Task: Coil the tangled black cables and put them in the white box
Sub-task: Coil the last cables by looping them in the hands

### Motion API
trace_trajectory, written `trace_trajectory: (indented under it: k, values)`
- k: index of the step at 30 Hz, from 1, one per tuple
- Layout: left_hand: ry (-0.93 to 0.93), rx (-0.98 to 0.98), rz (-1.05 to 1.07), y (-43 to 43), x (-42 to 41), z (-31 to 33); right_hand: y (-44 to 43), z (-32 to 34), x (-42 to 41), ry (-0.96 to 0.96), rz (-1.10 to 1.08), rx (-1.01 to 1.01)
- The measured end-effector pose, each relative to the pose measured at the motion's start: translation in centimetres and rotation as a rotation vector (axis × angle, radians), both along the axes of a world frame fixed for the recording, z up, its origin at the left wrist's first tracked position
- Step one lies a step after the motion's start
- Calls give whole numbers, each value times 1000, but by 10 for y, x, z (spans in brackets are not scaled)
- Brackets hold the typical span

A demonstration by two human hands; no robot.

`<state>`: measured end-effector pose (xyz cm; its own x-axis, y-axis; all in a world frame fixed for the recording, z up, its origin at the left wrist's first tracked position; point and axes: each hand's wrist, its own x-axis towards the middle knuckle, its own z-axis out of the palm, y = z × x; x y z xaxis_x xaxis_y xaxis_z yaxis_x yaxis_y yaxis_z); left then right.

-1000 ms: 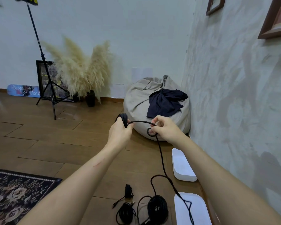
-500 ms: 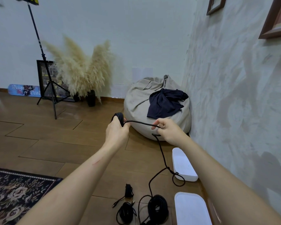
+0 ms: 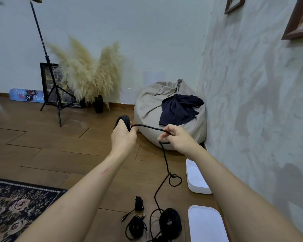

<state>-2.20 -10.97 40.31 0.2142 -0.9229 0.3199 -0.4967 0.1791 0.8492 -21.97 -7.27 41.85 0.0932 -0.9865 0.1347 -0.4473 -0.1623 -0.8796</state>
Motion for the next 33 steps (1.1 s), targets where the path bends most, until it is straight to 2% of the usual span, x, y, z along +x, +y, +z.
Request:
trace_trajectory:
  k: [2,8,9,12,13,15,18,21,23,24,28,31,33]
  values:
    - [-8,14,-4,1,-1,-3,0,-2,-5,-42,9,3]
    - [42,15,40,-3,6,0,3,-3,1,-334,148,145]
    - [63,23,61,-5,10,0,3,-3,0,-276,140,136]
    - [115,51,122,-10,26,2,5,-7,-14,150,61,48]
    - [113,47,132,-11,31,4,5,-5,-18,225,45,13]
    - [107,21,139,-12,37,8,6,8,-24,278,11,-116]
    - [128,-65,117,-7,35,24,6,46,-27,368,-119,-439]
    - [130,-226,56,0,30,46,16,92,-27,316,-292,-806]
    - [106,-229,-11,3,27,49,15,98,-28,302,-363,-912]
    - [80,-169,-72,2,26,43,10,90,-30,324,-389,-878]
    - [-79,168,-385,6,21,-2,-13,26,-52,524,-381,-477]
    - [-38,178,-528,15,8,-8,-17,23,-60,356,-298,-338]
    - [14,138,-552,20,-2,-3,-17,33,-52,311,-150,-296]
